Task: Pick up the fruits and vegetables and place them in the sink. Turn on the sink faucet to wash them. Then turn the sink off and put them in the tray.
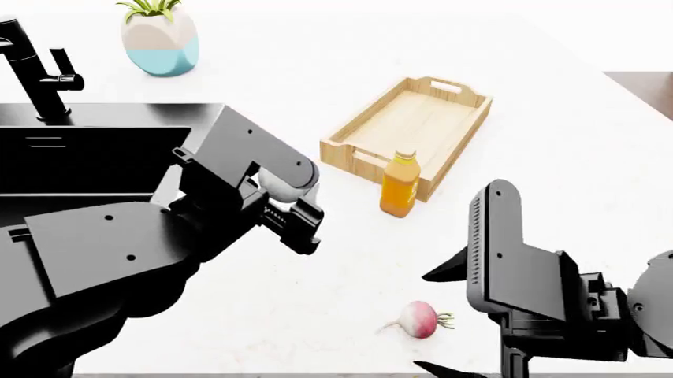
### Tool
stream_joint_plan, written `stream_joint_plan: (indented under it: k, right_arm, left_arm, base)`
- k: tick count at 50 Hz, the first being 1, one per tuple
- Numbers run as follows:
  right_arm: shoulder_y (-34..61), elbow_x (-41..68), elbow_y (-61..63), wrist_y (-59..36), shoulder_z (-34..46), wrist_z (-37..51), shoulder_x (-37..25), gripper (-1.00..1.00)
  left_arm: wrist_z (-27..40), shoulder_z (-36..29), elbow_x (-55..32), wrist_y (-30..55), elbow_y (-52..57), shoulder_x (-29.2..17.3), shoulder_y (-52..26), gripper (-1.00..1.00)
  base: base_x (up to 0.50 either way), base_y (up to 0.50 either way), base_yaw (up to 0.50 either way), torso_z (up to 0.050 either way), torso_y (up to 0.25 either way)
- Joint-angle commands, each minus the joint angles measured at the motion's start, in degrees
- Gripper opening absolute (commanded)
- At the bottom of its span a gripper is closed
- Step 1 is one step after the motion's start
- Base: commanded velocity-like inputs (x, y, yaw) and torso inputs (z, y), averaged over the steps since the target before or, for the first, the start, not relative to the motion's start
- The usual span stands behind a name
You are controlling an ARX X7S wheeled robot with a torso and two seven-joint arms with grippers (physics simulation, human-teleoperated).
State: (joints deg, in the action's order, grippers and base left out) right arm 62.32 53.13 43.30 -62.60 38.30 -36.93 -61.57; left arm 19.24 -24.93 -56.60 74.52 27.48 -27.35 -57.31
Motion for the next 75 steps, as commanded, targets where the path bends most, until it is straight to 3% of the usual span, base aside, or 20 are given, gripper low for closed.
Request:
stream_joint_plan:
  k: [1, 25, 41, 42, 54, 66, 75]
  right_arm:
    - [0.0, -4.5, -2.3, -0.9, 3.7, -0.2, 2.2, 1.0]
    - [0.6, -14.1, -11.4, -2.8, 14.7, -0.9, 9.0, 1.0]
    - [0.4, -16.1, -15.6, -2.6, 17.2, -0.5, 12.1, 1.0]
    - [0.4, -16.2, -15.8, -2.6, 17.3, -0.5, 12.2, -1.0]
    - [3.3, -12.0, -8.4, -5.4, 11.4, 1.3, 7.6, -1.0]
    - [16.8, -3.6, -2.1, -25.1, -0.5, 7.8, 5.1, -1.0]
    - [28.5, 8.5, -6.7, -27.2, 5.2, 24.8, 3.0, -1.0]
  left_arm:
    - [0.8, -0.2, -0.7, -0.1, 0.0, -0.1, -0.3, -1.0]
    - [1.0, -1.6, -0.9, -0.8, -0.2, -0.4, -0.5, -1.0]
    - [1.0, -2.2, -1.0, -1.4, -0.5, -0.5, -0.7, -1.0]
    - [1.0, -2.2, -1.1, -1.4, -0.5, -0.5, -0.7, -1.0]
    - [1.6, -2.6, -1.3, -1.1, -0.6, -1.1, -0.7, -1.0]
    - [1.9, -3.1, -2.3, 1.0, -1.5, -1.9, -2.3, -1.0]
    - [3.5, -2.3, -3.0, 2.1, -2.3, -1.4, -4.4, -1.0]
  base:
    - [0.0, 0.0, 0.0, 0.0, 0.0]
    - [0.0, 0.0, 0.0, 0.0, 0.0]
    - [0.0, 0.0, 0.0, 0.0, -0.001]
    - [0.0, 0.0, 0.0, 0.0, 0.0]
    - [0.0, 0.0, 0.0, 0.0, -0.002]
    - [0.0, 0.0, 0.0, 0.0, 0.0]
    - [0.0, 0.0, 0.0, 0.0, 0.0]
